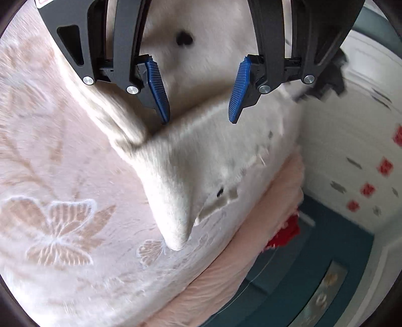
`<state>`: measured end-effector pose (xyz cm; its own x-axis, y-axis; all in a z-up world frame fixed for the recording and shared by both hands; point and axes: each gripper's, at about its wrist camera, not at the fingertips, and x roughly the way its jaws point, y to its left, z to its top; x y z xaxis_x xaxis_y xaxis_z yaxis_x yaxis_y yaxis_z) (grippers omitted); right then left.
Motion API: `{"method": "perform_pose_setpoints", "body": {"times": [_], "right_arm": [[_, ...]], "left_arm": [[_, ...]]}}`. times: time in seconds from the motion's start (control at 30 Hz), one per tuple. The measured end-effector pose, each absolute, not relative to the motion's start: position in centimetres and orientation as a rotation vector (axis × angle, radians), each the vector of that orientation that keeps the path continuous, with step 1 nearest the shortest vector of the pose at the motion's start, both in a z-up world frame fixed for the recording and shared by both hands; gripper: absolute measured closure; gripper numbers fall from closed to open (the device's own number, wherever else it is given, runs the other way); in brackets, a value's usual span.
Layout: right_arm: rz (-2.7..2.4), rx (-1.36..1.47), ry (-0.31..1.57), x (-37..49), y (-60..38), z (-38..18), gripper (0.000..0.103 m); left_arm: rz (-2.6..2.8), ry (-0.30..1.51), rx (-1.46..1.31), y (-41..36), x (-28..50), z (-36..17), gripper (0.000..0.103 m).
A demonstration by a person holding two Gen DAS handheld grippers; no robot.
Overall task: Fold small clothes
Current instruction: 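Fold the sleeve across the sweater body with the right gripper while the left gripper grasps the other sleeve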
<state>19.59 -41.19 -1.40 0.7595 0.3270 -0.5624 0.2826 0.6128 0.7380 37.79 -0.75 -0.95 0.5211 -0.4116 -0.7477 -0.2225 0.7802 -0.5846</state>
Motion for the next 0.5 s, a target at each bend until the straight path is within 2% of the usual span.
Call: {"method": "perform_pose_setpoints", "body": {"times": [0.07, 0.1, 0.13, 0.3, 0.37, 0.43, 0.5], "right_arm": [[0.020, 1.003, 0.708, 21.1, -42.1, -2.2, 0.054], [0.016, 1.027, 0.692, 21.9, -42.2, -2.3, 0.067], [0.012, 1.044, 0.675, 22.5, -42.4, -2.1, 0.095], [0.048, 0.920, 0.468, 22.4, -43.3, 3.6, 0.095], [0.052, 0.853, 0.423, 21.9, -43.3, 4.3, 0.096], [-0.003, 0.787, 0.555, 22.2, -43.0, 1.9, 0.097], [-0.106, 0.765, 0.784, 23.3, -43.1, -3.2, 0.098]], "left_arm": [[-0.133, 1.048, -0.710, -0.7, 38.6, -0.9, 0.090], [-0.134, 1.036, -0.699, -0.8, 39.1, -0.3, 0.091], [-0.135, 1.010, -0.686, -0.7, 39.6, 0.3, 0.093], [-0.267, 0.727, -0.598, -0.5, 39.3, 8.2, 0.094], [-0.300, 0.683, -0.595, -0.1, 39.1, 9.2, 0.094], [-0.295, 0.714, -0.563, 0.1, 39.0, 7.4, 0.094], [-0.248, 0.860, -0.525, -0.2, 39.5, 2.5, 0.094]]}}
